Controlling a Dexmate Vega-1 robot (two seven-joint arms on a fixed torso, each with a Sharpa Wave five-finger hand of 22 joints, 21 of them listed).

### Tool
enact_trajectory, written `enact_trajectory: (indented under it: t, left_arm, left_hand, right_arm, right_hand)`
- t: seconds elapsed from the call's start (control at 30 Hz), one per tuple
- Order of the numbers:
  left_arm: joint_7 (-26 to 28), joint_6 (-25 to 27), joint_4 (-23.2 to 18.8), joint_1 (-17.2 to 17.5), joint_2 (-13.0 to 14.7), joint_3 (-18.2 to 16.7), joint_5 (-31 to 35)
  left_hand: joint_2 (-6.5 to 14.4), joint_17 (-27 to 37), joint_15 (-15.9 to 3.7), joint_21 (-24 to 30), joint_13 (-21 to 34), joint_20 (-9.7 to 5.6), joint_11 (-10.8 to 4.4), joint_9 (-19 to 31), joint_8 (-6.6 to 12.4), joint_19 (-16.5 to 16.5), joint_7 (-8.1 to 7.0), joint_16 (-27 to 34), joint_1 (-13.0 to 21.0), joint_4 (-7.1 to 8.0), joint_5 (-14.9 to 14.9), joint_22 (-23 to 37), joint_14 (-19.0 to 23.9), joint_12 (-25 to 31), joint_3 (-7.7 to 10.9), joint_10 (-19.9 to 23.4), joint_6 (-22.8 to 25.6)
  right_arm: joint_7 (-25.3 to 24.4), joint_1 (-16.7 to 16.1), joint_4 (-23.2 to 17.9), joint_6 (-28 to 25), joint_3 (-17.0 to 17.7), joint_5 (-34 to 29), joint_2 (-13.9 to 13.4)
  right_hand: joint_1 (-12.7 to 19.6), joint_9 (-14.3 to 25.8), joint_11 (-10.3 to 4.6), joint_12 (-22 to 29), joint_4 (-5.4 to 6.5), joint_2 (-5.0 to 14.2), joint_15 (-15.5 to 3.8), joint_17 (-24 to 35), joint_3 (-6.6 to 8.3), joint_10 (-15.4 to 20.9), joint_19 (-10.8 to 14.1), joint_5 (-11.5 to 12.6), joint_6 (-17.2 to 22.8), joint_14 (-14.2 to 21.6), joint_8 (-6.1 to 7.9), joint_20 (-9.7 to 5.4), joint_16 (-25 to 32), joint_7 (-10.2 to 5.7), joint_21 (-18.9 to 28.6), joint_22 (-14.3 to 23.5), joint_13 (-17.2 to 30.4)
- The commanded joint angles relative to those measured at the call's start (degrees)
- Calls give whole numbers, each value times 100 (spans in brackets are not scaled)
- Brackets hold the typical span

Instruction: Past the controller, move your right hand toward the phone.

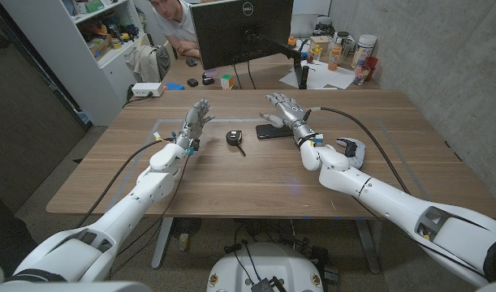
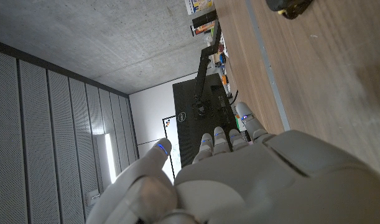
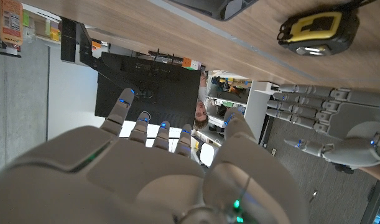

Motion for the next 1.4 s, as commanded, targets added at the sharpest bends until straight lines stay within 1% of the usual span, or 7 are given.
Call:
enact_trajectory:
  t: [0.03, 0.23, 0.4, 0.73, 0.9, 1.03, 1.4]
  left_arm:
    - [5, -1, 97, -66, -26, 7, 20]
    - [37, 9, 89, -66, -15, 4, 35]
    - [53, 32, 112, -94, -23, 14, 49]
    - [64, 36, 184, -162, -67, 50, 89]
    - [79, 60, 188, -178, -72, 71, 113]
    - [85, 74, 208, -199, -93, 91, 127]
    - [100, 85, 231, -214, -118, 103, 134]
  left_hand:
    - [501, 18, 6, 7, 20, 3, 2, 26, 19, -888, 2, 29, 17, 7, 26, 25, -100, 24, 29, -39, -3]
    - [501, 17, 11, 4, 20, 4, 2, 27, 16, -890, 7, 29, 18, 5, 26, 25, -99, 23, 30, -43, -9]
    - [500, 17, 11, 1, 20, 4, 2, 27, 17, -889, 4, 28, 19, 4, 26, 25, -100, 23, 32, -45, -7]
    - [500, 16, 12, -3, 20, -1, 5, 27, 15, -886, 1, 27, 20, 2, 25, 25, -101, 21, 34, -49, -10]
    - [501, 15, 7, -6, 20, 0, 3, 27, 15, -887, 2, 27, 22, 1, 25, 25, -102, 20, 36, -53, -12]
    - [501, 15, 2, -11, 20, -2, 5, 27, 14, -893, -1, 26, 23, 0, 26, 25, -101, 21, 38, -51, -13]
    - [500, 14, 10, -20, 20, 3, 6, 27, 15, -902, -9, 25, 26, -2, 25, 25, -105, 21, 41, -53, -13]
  right_arm:
    - [399, 566, 799, -231, -556, -428, 312]
    - [508, 782, 1242, -167, -692, -327, 450]
    - [580, 868, 1411, -120, -784, -243, 475]
    - [672, 844, 1407, 90, -788, 33, 348]
    - [767, 817, 1425, 198, -775, 172, 286]
    - [794, 823, 1442, 339, -787, 225, 245]
    - [826, 848, 1435, 452, -781, 256, 225]
  right_hand:
    - [-79, 34, -16, -8, 56, -205, 15, 33, -119, -93, 17, -82, -29, -71, 21, 37, 5, -86, -86, 13, 24]
    - [-210, 43, -15, 19, 118, -286, 19, 43, -217, -72, 32, -154, 46, -73, 57, 36, 22, -99, -127, 15, 26]
    - [-255, 46, -11, 32, 139, -301, 17, 44, -248, -54, 45, -174, 39, -68, 54, 34, 30, -79, -145, 16, 26]
    - [-324, 53, 17, 32, 168, -311, 23, 45, -297, -93, 69, -194, -128, -69, 4, 34, 40, 44, -192, 18, 26]
    - [-420, 59, 39, 59, 211, -331, 29, 52, -351, -40, 93, -200, -117, -40, 20, 35, 60, 24, -211, 20, 26]
    - [-595, 65, 45, 85, 293, -335, 18, 67, -436, 20, 140, -196, -48, -3, 55, 35, 86, -16, -236, 23, 26]
    - [-672, 68, 67, 108, 321, -324, -10, 64, -475, 83, 187, -184, -12, 40, 68, 32, 102, -2, -254, 24, 25]
